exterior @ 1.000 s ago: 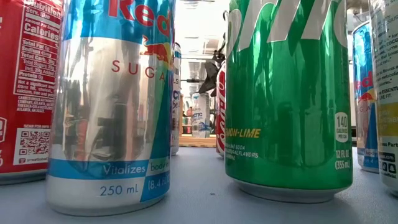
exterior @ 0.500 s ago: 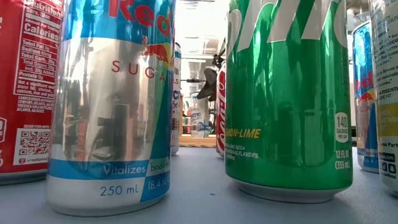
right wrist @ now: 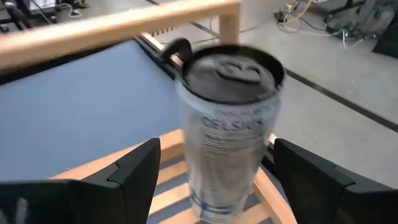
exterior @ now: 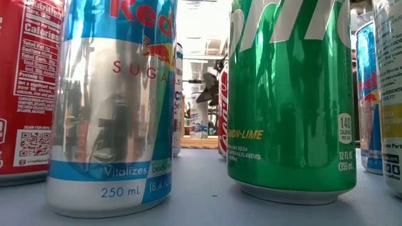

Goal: Place canned beverage on shelf
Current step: Put the white blue soda can on the shelf

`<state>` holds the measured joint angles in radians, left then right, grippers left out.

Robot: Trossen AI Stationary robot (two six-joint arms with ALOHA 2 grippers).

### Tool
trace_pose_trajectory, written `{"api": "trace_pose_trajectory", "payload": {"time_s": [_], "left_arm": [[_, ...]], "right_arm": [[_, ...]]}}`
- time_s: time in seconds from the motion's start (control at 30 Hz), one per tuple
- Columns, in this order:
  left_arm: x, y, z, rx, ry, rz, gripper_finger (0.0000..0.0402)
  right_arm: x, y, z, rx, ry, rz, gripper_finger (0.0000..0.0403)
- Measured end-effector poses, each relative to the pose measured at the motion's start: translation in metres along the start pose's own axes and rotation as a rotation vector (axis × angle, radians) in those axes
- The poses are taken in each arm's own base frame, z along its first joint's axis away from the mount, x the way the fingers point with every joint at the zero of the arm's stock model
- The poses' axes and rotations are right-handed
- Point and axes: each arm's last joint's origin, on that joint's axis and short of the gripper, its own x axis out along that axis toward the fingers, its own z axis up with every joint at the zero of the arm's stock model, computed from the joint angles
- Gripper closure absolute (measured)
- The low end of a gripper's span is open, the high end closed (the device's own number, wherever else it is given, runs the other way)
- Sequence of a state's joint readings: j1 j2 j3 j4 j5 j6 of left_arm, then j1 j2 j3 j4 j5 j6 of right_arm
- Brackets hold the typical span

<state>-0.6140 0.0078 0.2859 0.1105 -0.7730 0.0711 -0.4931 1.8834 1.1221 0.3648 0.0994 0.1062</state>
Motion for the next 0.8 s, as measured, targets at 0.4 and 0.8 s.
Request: {"api": "trace_pose_trajectory", "payload": {"time_s": [0.4, 0.8], "left_arm": [[0.000, 0.000, 0.000, 0.006, 0.000, 0.002, 0.0060], [0.000, 0.000, -0.001, 0.018, 0.006, 0.013, 0.0060]], "right_arm": [[0.024, -0.004, 0.006, 0.010, -0.030, -0.018, 0.0097], [0.030, -0.008, 0.006, 0.003, -0.024, -0.018, 0.0107]]}}
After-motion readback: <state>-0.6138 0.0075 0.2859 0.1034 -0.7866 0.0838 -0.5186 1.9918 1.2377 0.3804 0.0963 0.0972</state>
